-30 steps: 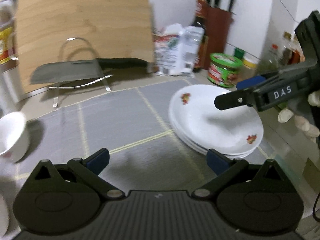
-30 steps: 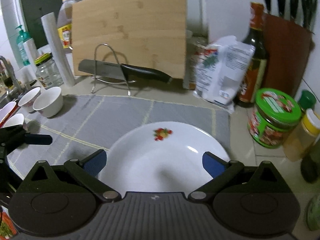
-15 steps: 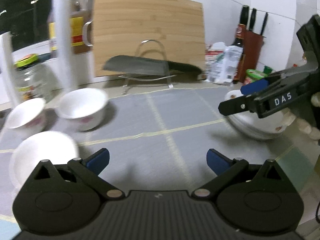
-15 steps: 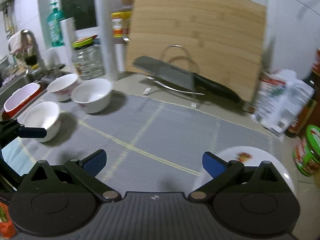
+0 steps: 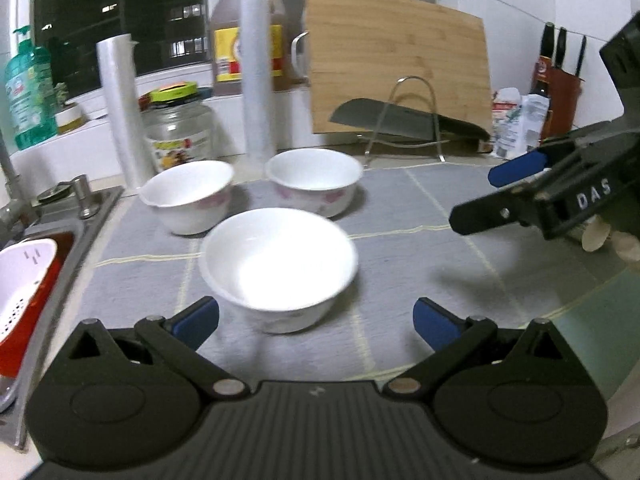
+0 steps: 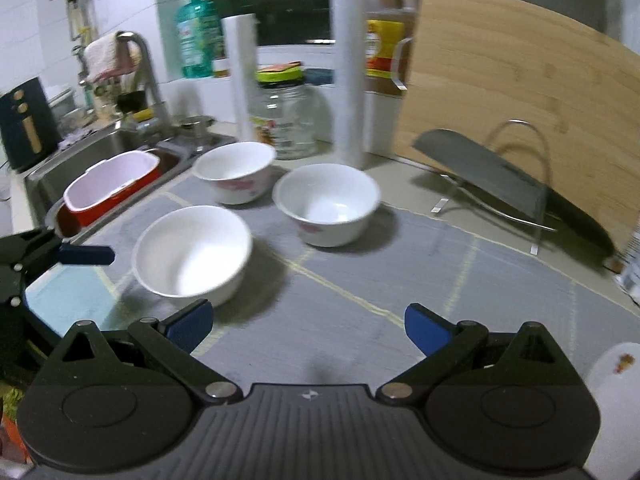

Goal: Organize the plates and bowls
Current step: 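Move the left gripper toward the white bowl on the mat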

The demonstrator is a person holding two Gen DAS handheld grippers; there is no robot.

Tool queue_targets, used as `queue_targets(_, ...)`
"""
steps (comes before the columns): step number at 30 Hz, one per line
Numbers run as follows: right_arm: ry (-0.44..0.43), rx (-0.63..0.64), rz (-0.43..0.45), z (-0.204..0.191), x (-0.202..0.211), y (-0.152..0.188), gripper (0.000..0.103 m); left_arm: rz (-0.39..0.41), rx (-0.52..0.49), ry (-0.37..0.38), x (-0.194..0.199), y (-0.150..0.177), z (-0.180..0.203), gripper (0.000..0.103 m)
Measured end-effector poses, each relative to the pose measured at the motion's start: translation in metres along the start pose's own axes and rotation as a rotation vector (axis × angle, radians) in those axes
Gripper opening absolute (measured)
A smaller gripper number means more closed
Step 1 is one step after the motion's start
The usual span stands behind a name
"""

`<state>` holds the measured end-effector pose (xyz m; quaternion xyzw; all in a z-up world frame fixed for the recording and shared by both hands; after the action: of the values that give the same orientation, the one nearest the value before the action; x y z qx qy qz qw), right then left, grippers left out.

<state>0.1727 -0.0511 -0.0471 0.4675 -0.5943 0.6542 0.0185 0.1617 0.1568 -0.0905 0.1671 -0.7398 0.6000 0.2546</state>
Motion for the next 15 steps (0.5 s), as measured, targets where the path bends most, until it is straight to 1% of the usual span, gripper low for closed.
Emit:
queue_targets(4, -0.029, 0.057, -0.006, -0.017, -0.013, -0.002, 0.103, -0.010, 0.024, -0.007, -0.002, -0.004, -0.024, 0.102)
queue_targets(8, -0.052, 0.118, -0.038, -0.030, -0.028, 0.002, 0.103, -0.012, 0.033, -0.001, -0.008, -0.011, -0.040, 0.102)
queue_targets(11, -0.069, 0.161, -0.053, -0.040, -0.037, 0.006, 0.103, -0.013, 0.035, 0.025, -0.015, -0.017, -0.044, 0.102)
queue_targets(15, -0.072, 0.207, -0.071, -0.053, -0.052, 0.010, 0.103, -0.018, 0.012, 0.060, -0.028, -0.022, -0.044, 0.102)
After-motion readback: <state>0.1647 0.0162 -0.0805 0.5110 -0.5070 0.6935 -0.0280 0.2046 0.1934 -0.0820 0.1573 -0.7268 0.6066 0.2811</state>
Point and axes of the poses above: each gripper's, at about its wrist camera, not at the fingertips, and x roughly against the way its jaws point, z to its right, y to its underside, the point moved 5 cm from there along -x, roughly the way its jaws point, and after that the axes turned 12 degrees about -y, right-handed, at the moved point
